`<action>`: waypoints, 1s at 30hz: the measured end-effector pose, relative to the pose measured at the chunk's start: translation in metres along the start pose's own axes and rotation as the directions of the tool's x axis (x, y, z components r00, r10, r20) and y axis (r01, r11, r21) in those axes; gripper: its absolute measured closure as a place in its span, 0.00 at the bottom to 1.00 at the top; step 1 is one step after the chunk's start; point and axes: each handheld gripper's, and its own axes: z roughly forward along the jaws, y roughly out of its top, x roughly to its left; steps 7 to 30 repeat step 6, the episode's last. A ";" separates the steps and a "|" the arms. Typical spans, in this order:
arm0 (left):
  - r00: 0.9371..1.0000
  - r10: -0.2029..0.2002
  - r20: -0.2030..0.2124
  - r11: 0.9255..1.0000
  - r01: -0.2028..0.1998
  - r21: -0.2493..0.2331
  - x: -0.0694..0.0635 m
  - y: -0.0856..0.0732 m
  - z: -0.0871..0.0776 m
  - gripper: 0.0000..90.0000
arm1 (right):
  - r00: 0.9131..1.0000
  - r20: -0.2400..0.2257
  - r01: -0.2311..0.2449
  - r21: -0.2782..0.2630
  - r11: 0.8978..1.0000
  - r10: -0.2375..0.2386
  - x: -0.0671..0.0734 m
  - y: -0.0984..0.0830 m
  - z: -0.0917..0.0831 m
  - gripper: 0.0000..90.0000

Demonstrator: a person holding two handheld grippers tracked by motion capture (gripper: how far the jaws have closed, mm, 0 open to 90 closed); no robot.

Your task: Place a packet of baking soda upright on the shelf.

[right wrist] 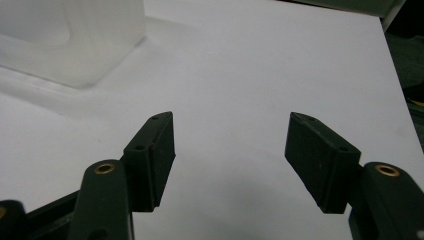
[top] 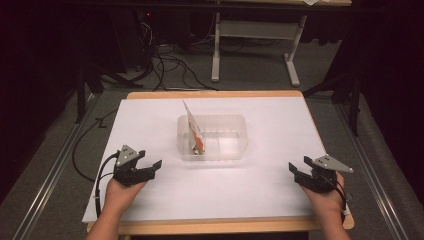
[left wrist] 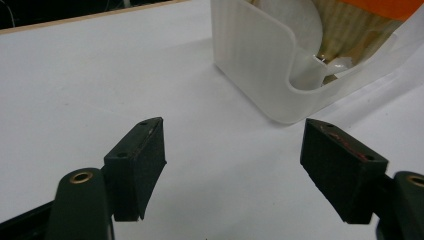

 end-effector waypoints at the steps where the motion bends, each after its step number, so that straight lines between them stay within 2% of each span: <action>1: 1.000 0.001 0.004 1.000 -0.001 -0.001 0.000 0.000 -0.001 0.29 | 1.000 0.001 0.007 0.003 1.000 -0.007 0.000 0.000 0.000 0.41; 6: 1.000 0.005 0.013 1.000 -0.005 -0.005 -0.001 0.001 -0.002 0.29 | 1.000 -0.010 -0.007 -0.002 1.000 0.007 0.004 0.000 -0.001 0.36; 30: 1.000 0.005 0.013 1.000 -0.005 -0.005 -0.001 0.001 -0.002 0.29 | 1.000 -0.010 -0.007 -0.002 1.000 0.007 0.004 0.000 -0.001 0.36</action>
